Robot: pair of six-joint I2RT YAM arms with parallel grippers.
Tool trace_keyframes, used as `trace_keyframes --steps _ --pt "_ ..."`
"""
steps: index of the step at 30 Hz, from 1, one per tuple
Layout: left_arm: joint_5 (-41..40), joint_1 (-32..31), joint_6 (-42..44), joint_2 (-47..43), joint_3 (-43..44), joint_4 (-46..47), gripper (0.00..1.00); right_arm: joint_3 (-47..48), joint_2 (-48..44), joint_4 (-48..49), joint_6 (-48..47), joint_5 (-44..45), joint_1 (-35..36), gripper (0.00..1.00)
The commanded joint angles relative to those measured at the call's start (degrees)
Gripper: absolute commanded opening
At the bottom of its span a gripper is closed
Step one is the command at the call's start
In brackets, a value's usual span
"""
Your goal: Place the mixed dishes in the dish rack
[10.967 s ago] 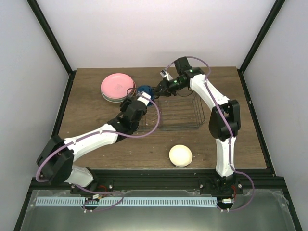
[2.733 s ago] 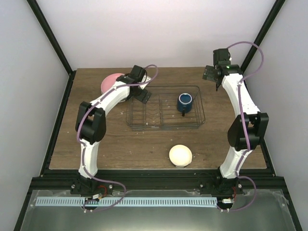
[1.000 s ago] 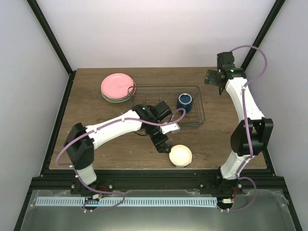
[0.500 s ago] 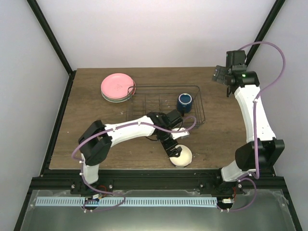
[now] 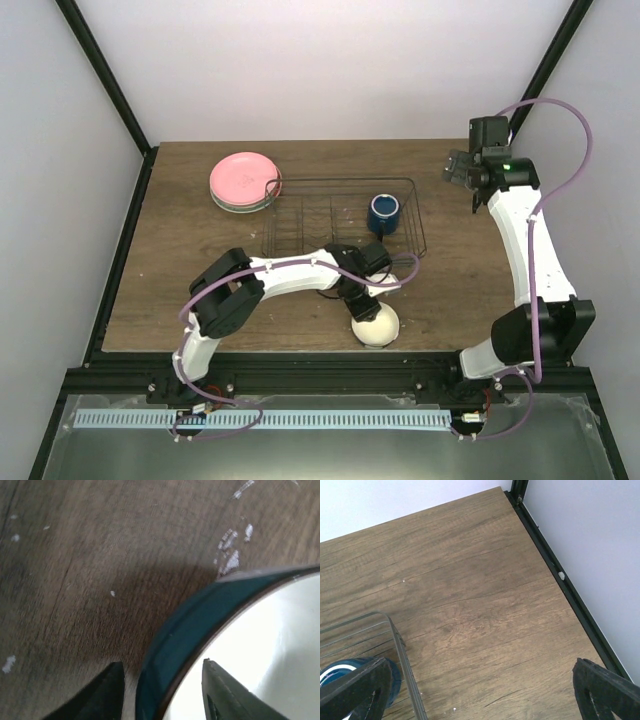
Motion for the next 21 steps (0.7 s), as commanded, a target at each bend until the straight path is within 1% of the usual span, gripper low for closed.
trace_keyframes --steps 1,3,7,9,15,21 --pt "-0.5 -0.2 -0.4 0.8 1.2 0.8 0.35 -0.2 -2.4 0.4 -0.8 1.0 -0.4 1.0" --pt "-0.6 -0.2 -0.7 0.8 0.8 0.8 0.24 -0.3 -2.3 0.7 -1.0 0.8 -0.4 1.0" --pt "-0.3 -0.2 -1.4 0.0 0.5 0.9 0.1 -0.2 -1.8 1.4 -1.6 0.4 -0.4 1.0" --pt "-0.4 -0.2 -1.5 -0.8 0.5 0.7 0.0 -0.1 -1.6 1.7 -1.9 0.2 -0.4 1.0" --pt "-2.3 -0.2 -1.8 -7.0 1.5 -0.7 0.0 -0.4 -1.2 3.0 -1.9 -0.9 -0.4 1.0" --pt "-7.2 0.8 -2.0 -14.7 6.3 -3.1 0.0 -1.0 -0.6 4.8 -2.7 -8.5 -0.4 1.0"
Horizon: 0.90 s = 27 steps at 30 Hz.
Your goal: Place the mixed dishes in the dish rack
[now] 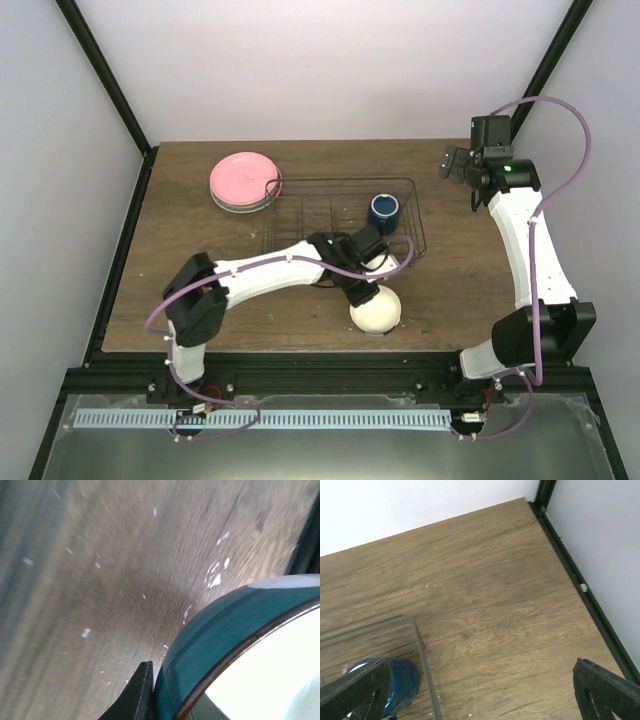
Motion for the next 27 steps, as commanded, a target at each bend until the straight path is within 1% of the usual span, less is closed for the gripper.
trace_keyframes --steps 1,5,9,14,17,19,22,27 --pt "-2.6 1.7 -0.7 -8.2 7.0 -1.0 0.0 -0.9 0.3 2.5 -1.5 -6.9 -0.4 1.0" --pt "-3.2 7.5 -0.8 -10.4 12.4 -2.8 0.0 -1.2 0.6 3.7 -3.0 -11.5 -0.4 1.0" --pt "-1.3 16.1 0.5 -10.5 14.4 -2.1 0.0 -3.3 -0.6 6.8 -4.2 -16.9 -0.4 1.0" --pt "2.0 23.5 2.4 -7.2 17.5 -0.7 0.0 -5.7 -0.9 10.7 -3.9 -31.2 -0.4 1.0" --pt "4.6 26.3 3.1 -4.9 18.7 0.7 0.0 -6.8 -0.5 13.2 -2.5 -38.9 -0.5 1.0" --pt "6.5 27.5 3.5 -3.5 21.1 1.3 0.0 -7.4 -0.2 15.6 -1.5 -44.3 -0.4 1.0" --pt "9.8 29.1 3.6 -1.8 21.9 3.0 0.0 -8.1 0.5 19.1 -0.3 -53.9 -0.4 1.0" --pt "13.1 30.3 4.7 1.1 25.1 3.9 0.0 -7.9 5.2 20.8 0.9 -67.0 -0.4 1.0"
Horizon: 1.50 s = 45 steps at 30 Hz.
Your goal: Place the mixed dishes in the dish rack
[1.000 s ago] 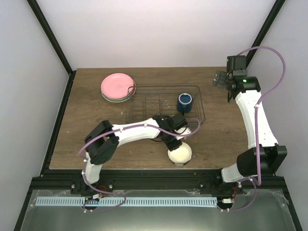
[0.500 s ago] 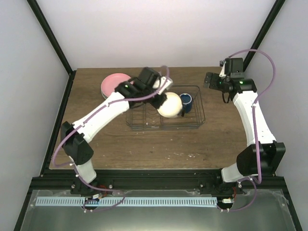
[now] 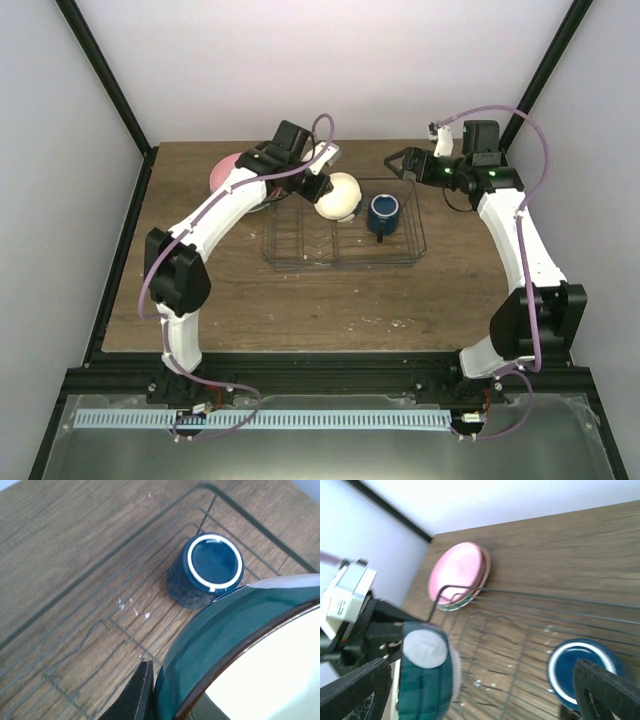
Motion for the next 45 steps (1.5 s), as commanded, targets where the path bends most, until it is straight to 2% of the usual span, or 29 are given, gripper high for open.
trace_keyframes --steps 1,4,13,36,45 --pt "6.6 0.8 1.4 1.5 5.6 4.8 0.0 0.4 4.7 3.0 1.5 -17.6 -0.4 1.0" --pt "8.2 1.1 1.9 3.5 7.7 5.0 0.0 0.3 7.5 2.3 0.8 -23.1 -0.3 1.0" --pt "11.4 1.6 2.5 7.5 12.3 4.9 0.0 -0.4 10.1 4.2 0.2 -25.0 0.8 1.0" --pt "13.7 1.5 0.4 7.6 7.9 10.3 0.0 1.3 14.3 2.5 -1.4 -29.2 4.8 1.0" --pt "13.8 1.5 0.1 7.8 6.7 11.3 0.0 1.9 14.9 3.0 -1.6 -31.9 5.1 0.76"
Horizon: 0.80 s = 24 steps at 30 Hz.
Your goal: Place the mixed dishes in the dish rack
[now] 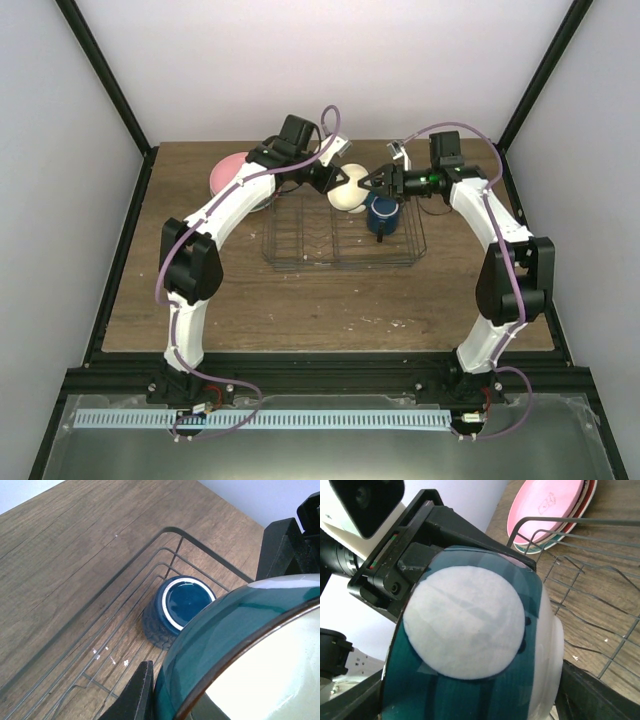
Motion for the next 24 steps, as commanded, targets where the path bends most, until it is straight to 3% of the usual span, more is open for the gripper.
trace_keyframes --steps 1,7,11,15,21,24 --pt "2.2 0.2 -0.8 -0.2 -0.5 4.1 0.0 2.5 1.0 0.3 -0.5 -3.2 0.7 0.74" --pt "2.2 0.2 -0.8 0.1 -1.1 4.5 0.01 3.1 1.2 1.1 -0.1 -3.7 0.8 0.7" --pt "2.2 0.2 -1.1 0.4 -2.2 5.5 0.19 3.7 1.7 1.6 0.3 -3.8 0.9 0.66" --pt "1.5 0.3 -0.8 0.5 -3.2 5.0 0.47 4.7 1.9 1.2 0.4 -3.3 1.0 0.66" --pt "1.1 1.2 0.7 -1.2 -5.6 1.7 0.61 6.4 1.8 -0.9 -1.1 0.1 0.9 0.66" --pt "0.3 2.3 1.0 -4.2 -9.1 1.2 0.73 6.9 1.3 -3.0 -2.6 3.3 1.0 0.66"
